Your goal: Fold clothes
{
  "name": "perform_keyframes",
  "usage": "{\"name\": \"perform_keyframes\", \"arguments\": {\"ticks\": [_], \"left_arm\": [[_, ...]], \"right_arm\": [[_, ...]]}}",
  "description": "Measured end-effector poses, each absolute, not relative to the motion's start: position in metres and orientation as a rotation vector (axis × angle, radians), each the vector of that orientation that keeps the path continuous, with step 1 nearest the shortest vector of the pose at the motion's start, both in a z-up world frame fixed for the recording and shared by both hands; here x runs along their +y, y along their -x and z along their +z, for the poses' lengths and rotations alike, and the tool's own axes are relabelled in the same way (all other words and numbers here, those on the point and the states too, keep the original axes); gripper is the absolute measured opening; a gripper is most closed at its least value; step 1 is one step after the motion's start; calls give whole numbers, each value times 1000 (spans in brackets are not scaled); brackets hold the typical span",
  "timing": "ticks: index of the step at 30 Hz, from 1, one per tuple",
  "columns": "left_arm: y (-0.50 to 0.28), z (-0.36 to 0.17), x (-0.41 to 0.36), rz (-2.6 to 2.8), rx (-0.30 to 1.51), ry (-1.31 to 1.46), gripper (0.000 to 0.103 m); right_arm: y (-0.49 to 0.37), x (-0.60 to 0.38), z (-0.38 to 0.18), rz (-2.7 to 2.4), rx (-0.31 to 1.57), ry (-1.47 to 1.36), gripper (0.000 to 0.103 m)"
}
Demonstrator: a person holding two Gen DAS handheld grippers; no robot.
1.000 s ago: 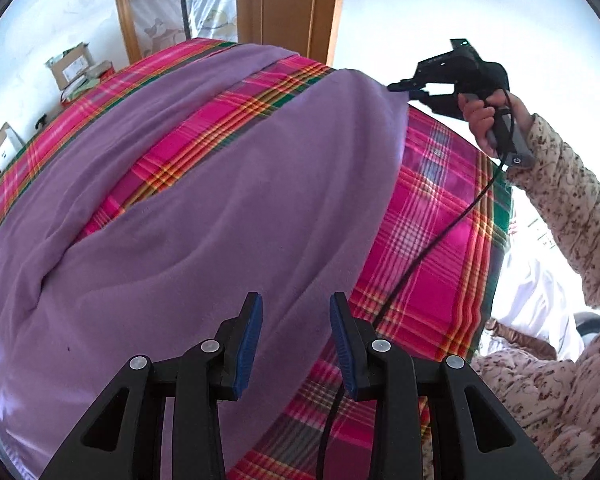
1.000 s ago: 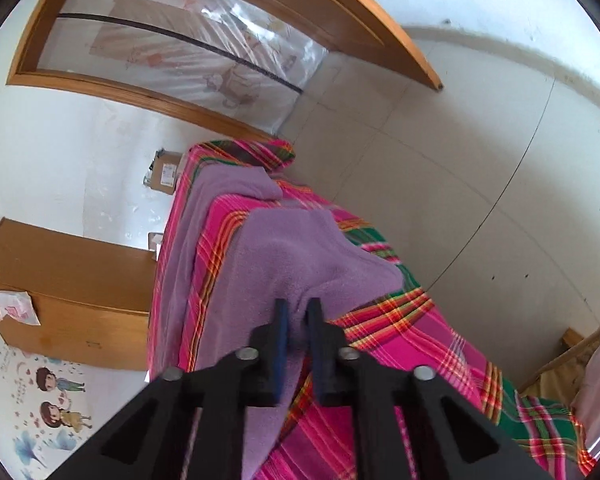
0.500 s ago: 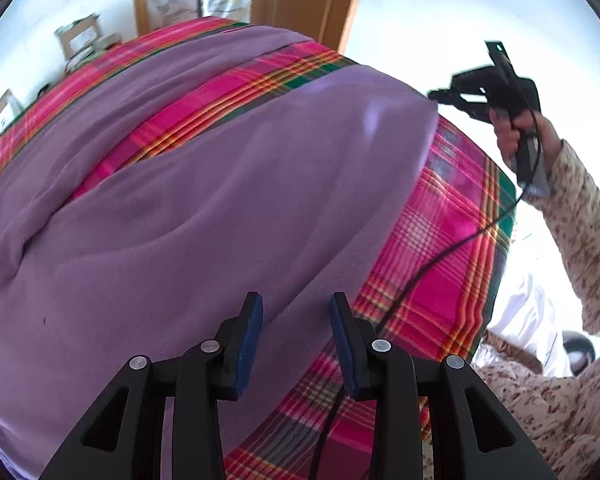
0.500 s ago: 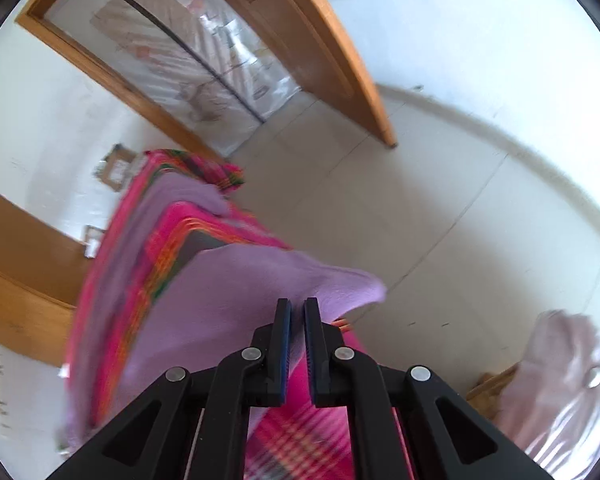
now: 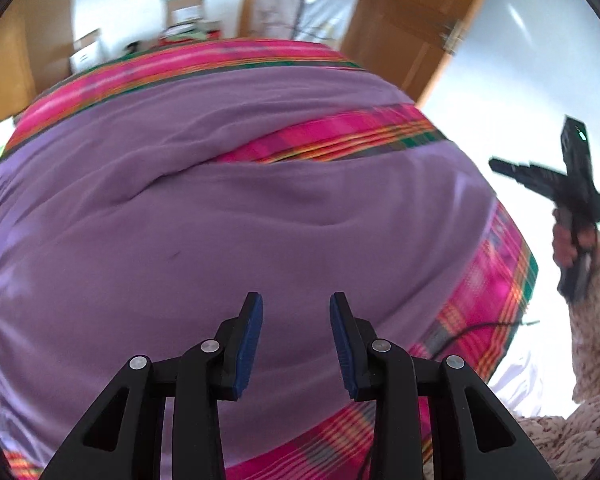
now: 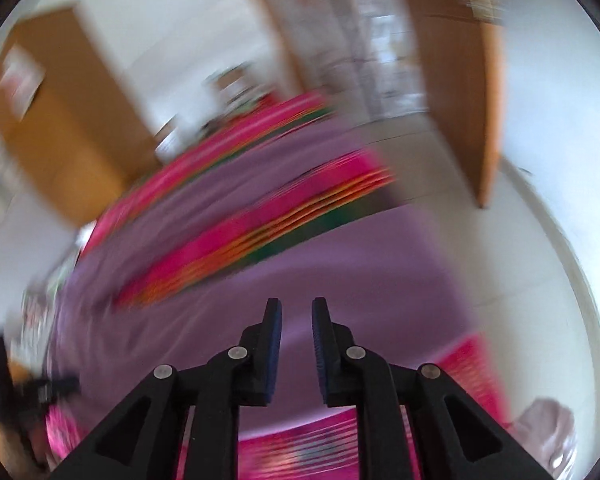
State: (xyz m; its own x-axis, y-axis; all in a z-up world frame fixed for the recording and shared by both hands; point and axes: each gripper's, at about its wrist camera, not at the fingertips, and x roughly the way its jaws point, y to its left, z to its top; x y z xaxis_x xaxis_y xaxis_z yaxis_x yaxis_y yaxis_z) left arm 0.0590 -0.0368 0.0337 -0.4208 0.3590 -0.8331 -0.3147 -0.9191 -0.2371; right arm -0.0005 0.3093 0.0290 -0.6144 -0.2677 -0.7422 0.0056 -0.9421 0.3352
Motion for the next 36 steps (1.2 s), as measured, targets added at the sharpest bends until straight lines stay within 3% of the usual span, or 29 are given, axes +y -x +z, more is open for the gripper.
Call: {"name": "perform_keyframes", "arguments": {"ticks": [4,17,29,36], "left_arm": [[-67,22,-62,2378,-123,1460,36],[-108,7,-94,2358,-166,1474,36],[-141,7,-128,2394,-237,1444,36],[-151,3,-170,2456,-428,1454,36]], "right_arm": [[2,242,6,-2476,-277,-1339,16],[-45,153,-13,-2351,193,-1365,21],[-74,114,4,-2297,272,-1256,22],[-78,88,-10,-2235,304,-1268,25]]}}
